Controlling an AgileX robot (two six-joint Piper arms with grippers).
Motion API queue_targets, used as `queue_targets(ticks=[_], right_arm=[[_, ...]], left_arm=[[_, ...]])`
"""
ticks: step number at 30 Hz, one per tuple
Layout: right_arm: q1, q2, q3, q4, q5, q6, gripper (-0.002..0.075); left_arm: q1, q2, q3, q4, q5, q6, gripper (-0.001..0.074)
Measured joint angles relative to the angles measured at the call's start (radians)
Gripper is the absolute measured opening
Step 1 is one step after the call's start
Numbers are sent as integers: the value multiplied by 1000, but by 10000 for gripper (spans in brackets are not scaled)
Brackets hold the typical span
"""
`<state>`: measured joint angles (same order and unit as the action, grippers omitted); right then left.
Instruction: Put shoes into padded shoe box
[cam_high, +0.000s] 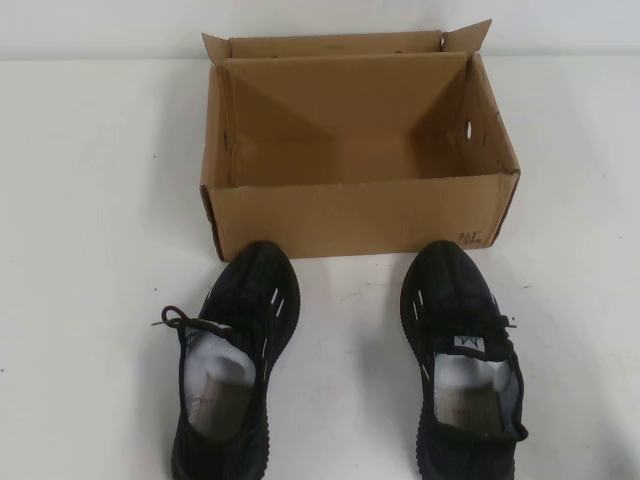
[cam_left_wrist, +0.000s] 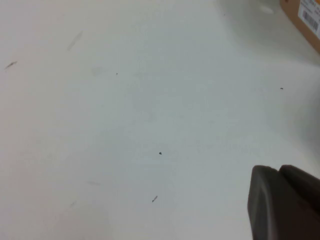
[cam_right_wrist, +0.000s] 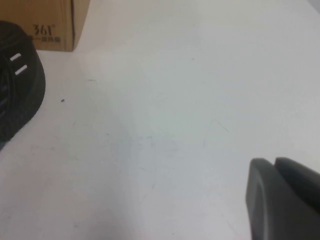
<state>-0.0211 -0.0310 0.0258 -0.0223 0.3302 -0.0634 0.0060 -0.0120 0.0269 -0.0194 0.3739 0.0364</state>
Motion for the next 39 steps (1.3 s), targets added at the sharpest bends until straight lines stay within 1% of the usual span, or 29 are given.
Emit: queue_targets(ticks=[30,34,36,39], right_arm=[[0,0,0,0,0,0,-7],[0,0,0,0,-23,0,-7],[0,0,0,31,-56,9,-7],[0,0,0,156,-134,39,-7]], left_arm=[[0,0,0,0,0,0,-4],[0,0,0,0,0,0,-4],[0,0,0,0,0,0,-4],[0,0,0,0,0,0,-4]])
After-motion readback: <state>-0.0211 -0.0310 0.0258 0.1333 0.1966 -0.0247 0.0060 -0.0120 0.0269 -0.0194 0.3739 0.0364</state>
